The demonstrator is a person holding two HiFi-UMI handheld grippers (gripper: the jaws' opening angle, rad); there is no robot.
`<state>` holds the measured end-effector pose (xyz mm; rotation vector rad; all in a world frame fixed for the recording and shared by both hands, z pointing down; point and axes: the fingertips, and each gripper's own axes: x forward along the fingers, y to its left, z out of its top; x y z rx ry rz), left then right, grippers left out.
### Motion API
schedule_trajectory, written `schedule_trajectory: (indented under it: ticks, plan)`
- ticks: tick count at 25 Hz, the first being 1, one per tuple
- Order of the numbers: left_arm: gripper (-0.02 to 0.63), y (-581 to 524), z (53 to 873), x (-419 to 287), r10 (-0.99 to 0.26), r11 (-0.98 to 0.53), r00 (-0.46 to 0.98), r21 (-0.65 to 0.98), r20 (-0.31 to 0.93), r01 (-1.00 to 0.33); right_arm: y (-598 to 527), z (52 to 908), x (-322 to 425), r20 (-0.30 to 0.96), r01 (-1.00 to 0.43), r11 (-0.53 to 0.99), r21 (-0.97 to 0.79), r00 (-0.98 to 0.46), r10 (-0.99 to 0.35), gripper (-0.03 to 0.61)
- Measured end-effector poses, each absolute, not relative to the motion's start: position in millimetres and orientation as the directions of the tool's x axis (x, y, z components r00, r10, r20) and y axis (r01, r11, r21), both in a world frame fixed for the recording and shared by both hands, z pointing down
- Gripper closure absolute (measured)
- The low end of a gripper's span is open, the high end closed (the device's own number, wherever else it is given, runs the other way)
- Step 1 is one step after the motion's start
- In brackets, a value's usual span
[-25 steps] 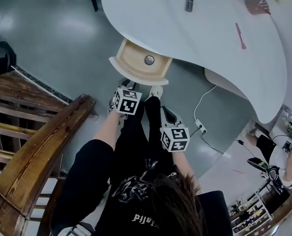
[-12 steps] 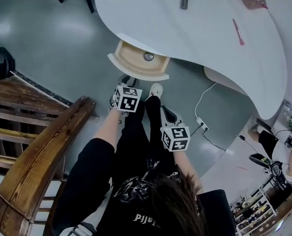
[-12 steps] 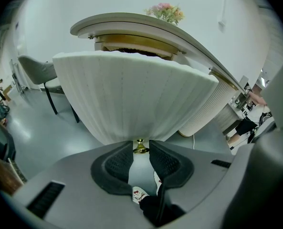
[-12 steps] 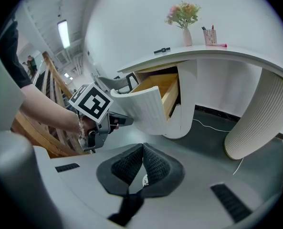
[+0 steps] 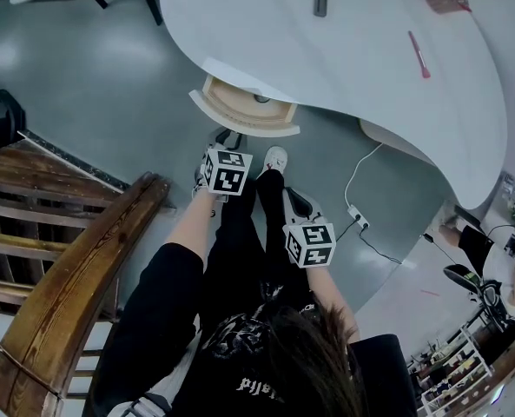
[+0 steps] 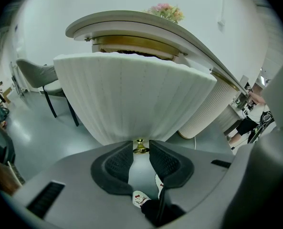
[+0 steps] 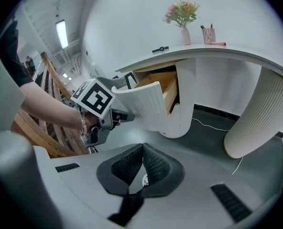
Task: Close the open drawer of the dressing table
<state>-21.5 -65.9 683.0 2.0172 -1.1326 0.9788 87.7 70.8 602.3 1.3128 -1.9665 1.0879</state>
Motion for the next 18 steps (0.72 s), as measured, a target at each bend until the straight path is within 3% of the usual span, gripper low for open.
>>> schedule_trajectory:
  ticks: [18]
  plan:
    - [0.495,-93,682,-11,-0.460,-0.424,0.353,0.149,0.815,-0.894,67,608,89,0.785,-0.924,0.180,-0.336,-0.381,-0.489,0.552]
